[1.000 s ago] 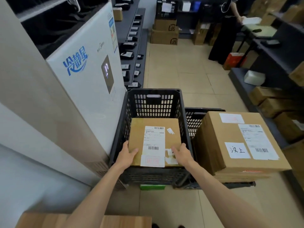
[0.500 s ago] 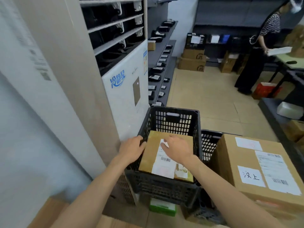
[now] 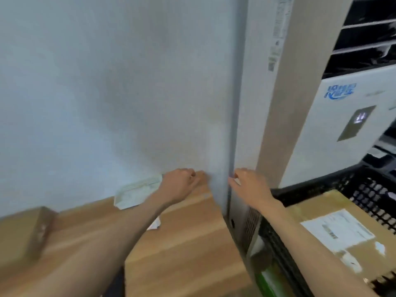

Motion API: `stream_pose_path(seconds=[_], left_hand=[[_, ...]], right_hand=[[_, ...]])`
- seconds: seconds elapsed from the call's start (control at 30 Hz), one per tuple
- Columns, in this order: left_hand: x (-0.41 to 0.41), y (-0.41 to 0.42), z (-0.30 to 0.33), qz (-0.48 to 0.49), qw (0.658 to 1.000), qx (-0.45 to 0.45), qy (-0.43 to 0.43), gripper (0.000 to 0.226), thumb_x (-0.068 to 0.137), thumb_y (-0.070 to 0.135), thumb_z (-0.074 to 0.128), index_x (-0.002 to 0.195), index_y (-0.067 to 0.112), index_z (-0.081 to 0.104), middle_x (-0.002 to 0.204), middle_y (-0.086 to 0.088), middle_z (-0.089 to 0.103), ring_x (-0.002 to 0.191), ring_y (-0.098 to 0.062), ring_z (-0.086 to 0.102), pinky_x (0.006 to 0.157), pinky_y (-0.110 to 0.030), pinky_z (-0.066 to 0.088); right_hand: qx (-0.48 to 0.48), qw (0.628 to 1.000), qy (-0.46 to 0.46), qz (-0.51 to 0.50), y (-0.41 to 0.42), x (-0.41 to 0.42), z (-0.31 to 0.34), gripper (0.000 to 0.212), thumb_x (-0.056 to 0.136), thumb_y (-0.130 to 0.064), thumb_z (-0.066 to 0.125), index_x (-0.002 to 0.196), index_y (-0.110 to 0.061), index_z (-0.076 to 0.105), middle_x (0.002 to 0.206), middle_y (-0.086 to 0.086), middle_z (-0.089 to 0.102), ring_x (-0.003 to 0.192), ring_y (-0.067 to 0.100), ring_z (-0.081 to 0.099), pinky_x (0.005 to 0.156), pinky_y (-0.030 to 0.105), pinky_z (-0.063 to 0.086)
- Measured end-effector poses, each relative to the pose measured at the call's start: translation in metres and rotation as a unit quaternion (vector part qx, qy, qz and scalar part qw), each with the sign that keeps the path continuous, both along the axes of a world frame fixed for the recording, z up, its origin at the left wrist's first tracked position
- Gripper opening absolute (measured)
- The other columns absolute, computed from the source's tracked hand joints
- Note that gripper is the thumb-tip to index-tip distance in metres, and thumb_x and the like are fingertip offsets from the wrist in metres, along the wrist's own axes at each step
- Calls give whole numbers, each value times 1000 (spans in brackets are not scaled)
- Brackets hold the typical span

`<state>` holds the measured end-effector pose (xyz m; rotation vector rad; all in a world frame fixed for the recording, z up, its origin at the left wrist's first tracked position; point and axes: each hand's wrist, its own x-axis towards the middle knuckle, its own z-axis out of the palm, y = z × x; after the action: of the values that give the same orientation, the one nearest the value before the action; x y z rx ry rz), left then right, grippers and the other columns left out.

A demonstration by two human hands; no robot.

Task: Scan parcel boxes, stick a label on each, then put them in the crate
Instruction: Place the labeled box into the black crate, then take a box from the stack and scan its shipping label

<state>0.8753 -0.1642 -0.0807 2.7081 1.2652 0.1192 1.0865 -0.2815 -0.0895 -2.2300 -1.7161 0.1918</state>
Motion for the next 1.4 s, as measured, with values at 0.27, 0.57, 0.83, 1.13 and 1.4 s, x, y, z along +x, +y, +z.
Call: stream_pose_path(seconds=[0.27, 0.57, 0.83, 1.13, 1.4], left_hand=[[-183, -20, 10, 200, 980, -8, 11, 43, 104, 52, 43, 129, 23, 61, 122, 5, 68, 110, -17, 63, 82, -33, 46], [-350, -25, 9, 295, 955, -18, -31, 48, 104, 49, 44, 134, 15, 59, 126, -2, 66, 112, -21, 62, 90, -41, 54], [-538, 2, -24, 350, 926, -90, -105, 43, 104, 49, 45, 125, 14, 58, 122, -5, 64, 104, -27, 63, 92, -45, 52], [-716, 32, -59, 380, 919, -98, -21, 47, 103, 49, 45, 139, 19, 53, 132, -1, 64, 116, -20, 62, 91, -35, 47], [-758, 73, -93, 394, 909, -133, -11, 47, 104, 45, 45, 141, 17, 52, 133, -2, 64, 120, -21, 60, 94, -36, 48]], right_hand=[[-10, 989, -2, 149, 43, -143, 2, 35, 103, -46, 44, 102, -17, 63, 106, 4, 66, 100, 27, 62, 82, 39, 49], [-11, 965, -36, 259, 93, -303, 9, 37, 105, -42, 40, 109, -12, 62, 107, 5, 63, 98, 24, 60, 82, 38, 48], [-18, 960, -41, 278, 146, -481, -11, 36, 105, -44, 41, 103, -15, 62, 102, 3, 63, 92, 24, 60, 81, 40, 51], [-101, 961, -9, 258, 185, -651, -54, 35, 104, -44, 40, 100, -16, 60, 108, 7, 67, 102, 30, 63, 80, 39, 48], [-144, 958, 26, 248, 228, -711, -99, 34, 103, -43, 42, 100, -17, 62, 109, 7, 67, 101, 30, 64, 77, 38, 45]])
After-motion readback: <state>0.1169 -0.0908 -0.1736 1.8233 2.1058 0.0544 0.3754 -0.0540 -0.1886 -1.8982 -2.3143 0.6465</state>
